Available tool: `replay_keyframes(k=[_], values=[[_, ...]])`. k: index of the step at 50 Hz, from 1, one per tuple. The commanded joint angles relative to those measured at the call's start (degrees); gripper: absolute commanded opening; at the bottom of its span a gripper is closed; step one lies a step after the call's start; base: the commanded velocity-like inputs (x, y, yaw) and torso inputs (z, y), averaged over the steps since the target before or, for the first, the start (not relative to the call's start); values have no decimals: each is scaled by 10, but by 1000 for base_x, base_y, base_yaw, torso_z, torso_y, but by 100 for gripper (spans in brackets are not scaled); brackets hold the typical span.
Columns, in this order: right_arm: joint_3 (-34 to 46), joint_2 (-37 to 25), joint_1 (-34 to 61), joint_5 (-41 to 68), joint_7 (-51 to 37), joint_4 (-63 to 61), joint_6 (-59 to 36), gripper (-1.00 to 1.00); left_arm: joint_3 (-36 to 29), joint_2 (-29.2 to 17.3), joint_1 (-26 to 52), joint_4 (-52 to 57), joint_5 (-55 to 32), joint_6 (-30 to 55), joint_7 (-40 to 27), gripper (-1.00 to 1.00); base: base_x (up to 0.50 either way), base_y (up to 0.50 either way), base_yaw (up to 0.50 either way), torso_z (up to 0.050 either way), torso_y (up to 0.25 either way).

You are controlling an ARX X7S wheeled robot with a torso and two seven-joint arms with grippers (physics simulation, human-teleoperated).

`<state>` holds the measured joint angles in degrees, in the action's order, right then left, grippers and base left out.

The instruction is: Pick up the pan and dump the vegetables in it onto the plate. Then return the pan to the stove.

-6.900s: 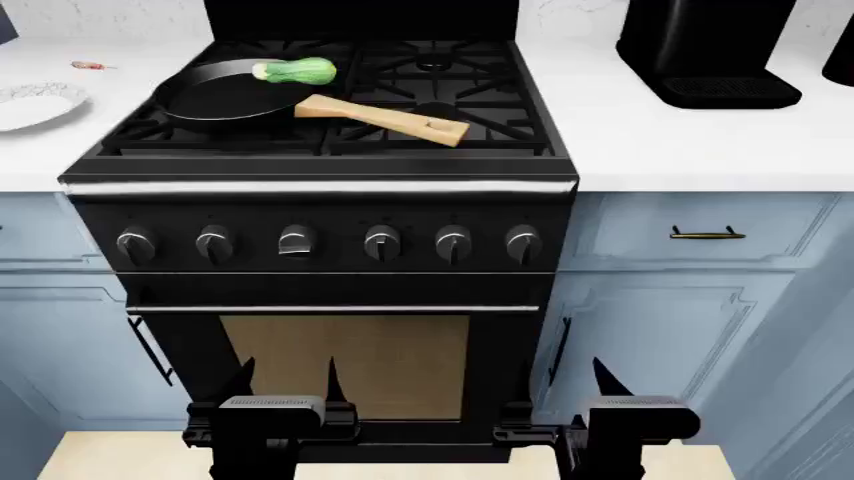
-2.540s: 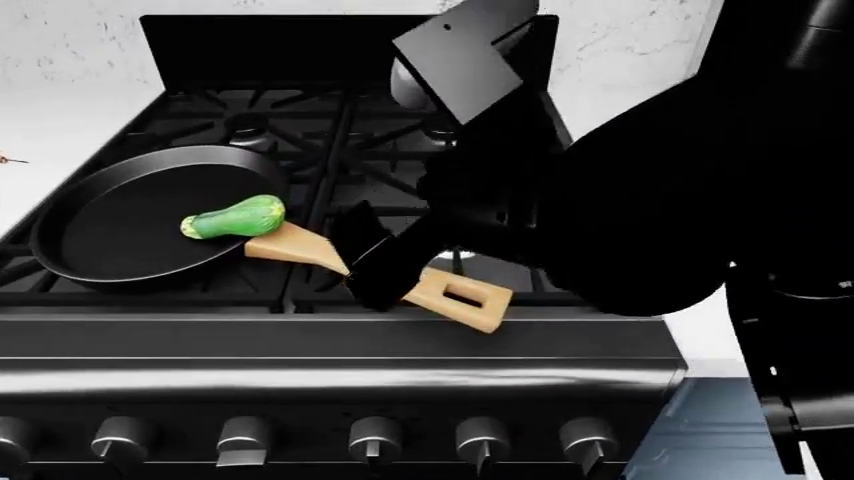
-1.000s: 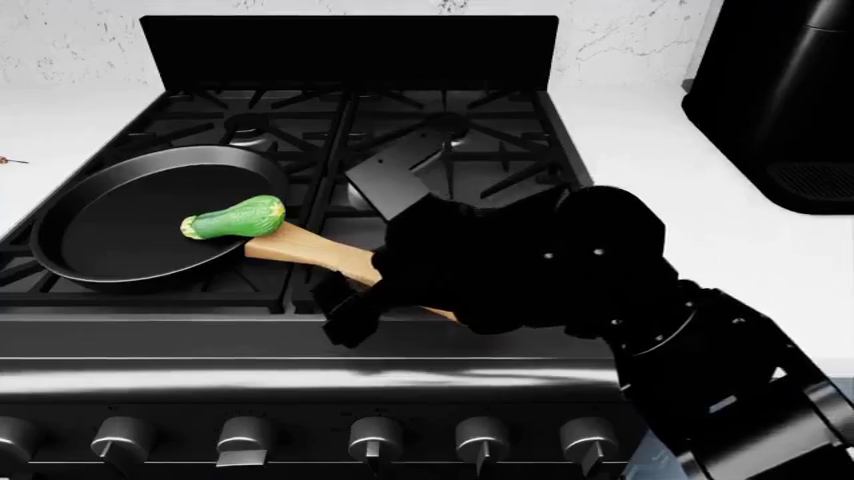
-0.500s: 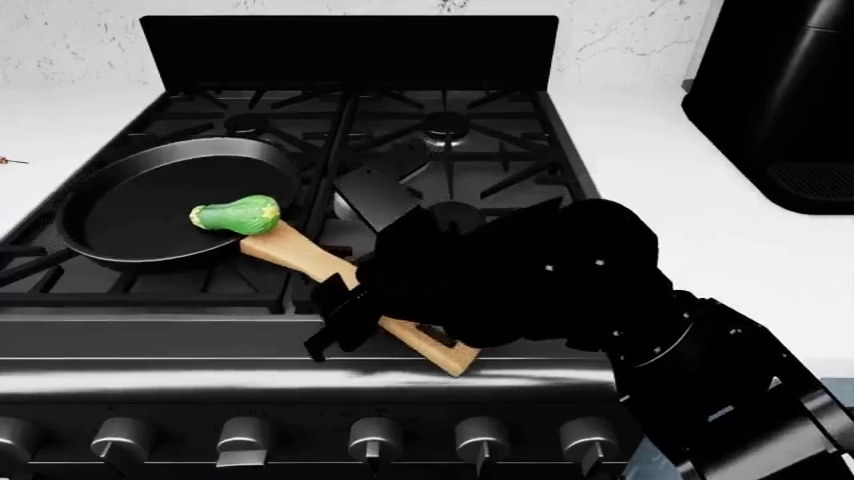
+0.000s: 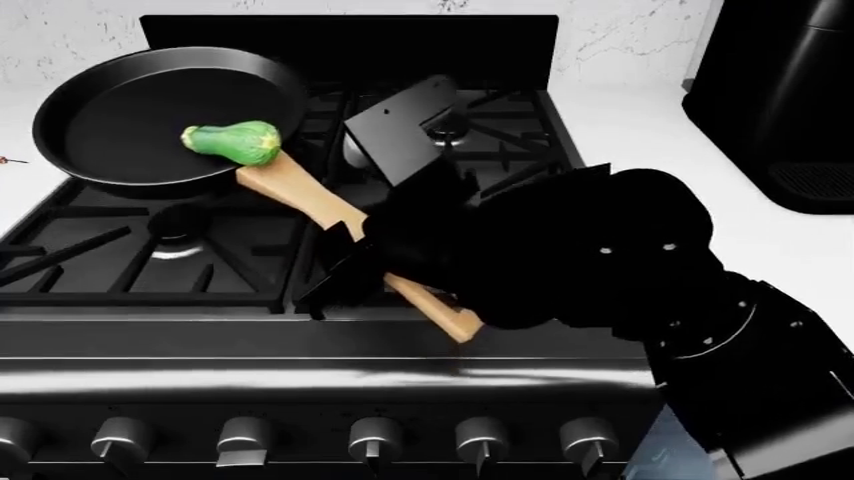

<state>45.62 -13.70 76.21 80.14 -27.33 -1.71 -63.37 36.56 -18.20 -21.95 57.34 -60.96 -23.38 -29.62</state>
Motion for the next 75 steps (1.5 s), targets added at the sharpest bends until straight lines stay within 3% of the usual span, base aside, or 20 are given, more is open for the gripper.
replay_keyframes(k=[1,20,75], values=[[-29,-11,49,-11,-34,-19,-36,-100,-1,-2,-2,0,1,-4,-2,100,0,0,0,0,0],[-13,-22,84,-29,-65,-40,-49,-100,-3,-7,-7,3,3,-10,-7,100,-1,0,0,0,2],[19,-17,97,-58,-67,-32,-34,-100,-10,-15,-17,0,6,-33,-11,100,41,477,0,0,2]])
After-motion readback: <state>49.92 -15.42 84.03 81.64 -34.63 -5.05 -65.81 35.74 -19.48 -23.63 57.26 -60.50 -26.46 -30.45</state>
